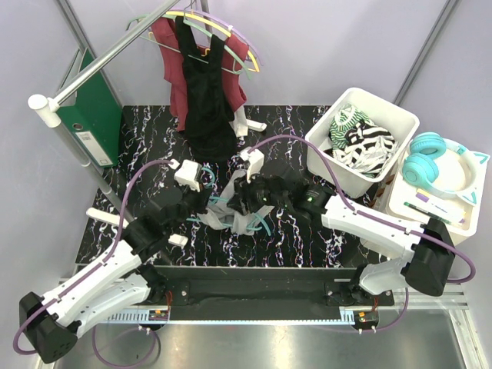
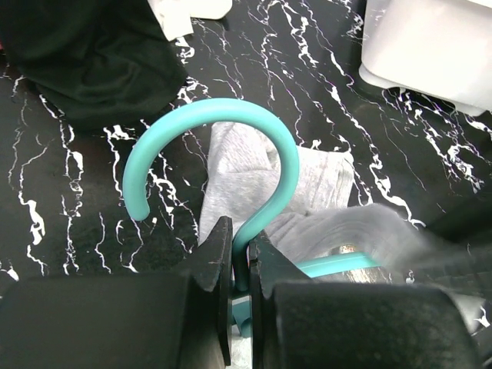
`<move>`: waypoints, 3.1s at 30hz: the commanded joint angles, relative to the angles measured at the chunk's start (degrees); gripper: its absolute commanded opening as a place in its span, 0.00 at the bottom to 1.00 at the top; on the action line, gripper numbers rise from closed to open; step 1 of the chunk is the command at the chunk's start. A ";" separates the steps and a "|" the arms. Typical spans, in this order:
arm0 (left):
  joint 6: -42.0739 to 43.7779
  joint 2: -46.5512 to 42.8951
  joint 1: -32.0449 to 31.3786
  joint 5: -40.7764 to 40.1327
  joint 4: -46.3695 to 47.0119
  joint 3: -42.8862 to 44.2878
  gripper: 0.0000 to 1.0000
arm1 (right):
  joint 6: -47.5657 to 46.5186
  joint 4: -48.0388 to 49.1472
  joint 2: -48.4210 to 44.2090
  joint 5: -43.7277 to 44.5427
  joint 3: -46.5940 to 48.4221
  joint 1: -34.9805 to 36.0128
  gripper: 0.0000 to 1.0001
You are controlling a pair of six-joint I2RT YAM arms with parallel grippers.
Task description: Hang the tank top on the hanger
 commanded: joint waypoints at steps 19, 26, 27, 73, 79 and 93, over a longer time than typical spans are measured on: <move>-2.01 -3.28 6.01 10.99 7.07 0.98 0.00 | -9.12 -7.89 -17.11 0.95 -8.36 -0.79 0.97; -2.10 -4.60 5.93 10.99 6.54 1.33 0.00 | -8.95 -7.10 -15.70 0.25 -10.40 -0.79 0.89; -2.10 -4.77 5.93 11.08 6.37 1.34 0.00 | -9.21 -6.84 -15.53 -1.06 -10.57 -0.79 0.86; -1.31 -18.12 5.93 17.32 -26.60 9.60 0.99 | -17.47 1.69 1.87 4.57 22.90 -0.70 0.00; -0.87 -20.24 5.93 27.22 -23.35 5.83 0.99 | -22.30 0.81 8.81 2.88 34.84 2.45 0.00; -0.43 -20.95 6.01 32.88 -20.88 4.32 0.97 | -24.07 0.37 20.50 0.16 50.15 9.49 0.00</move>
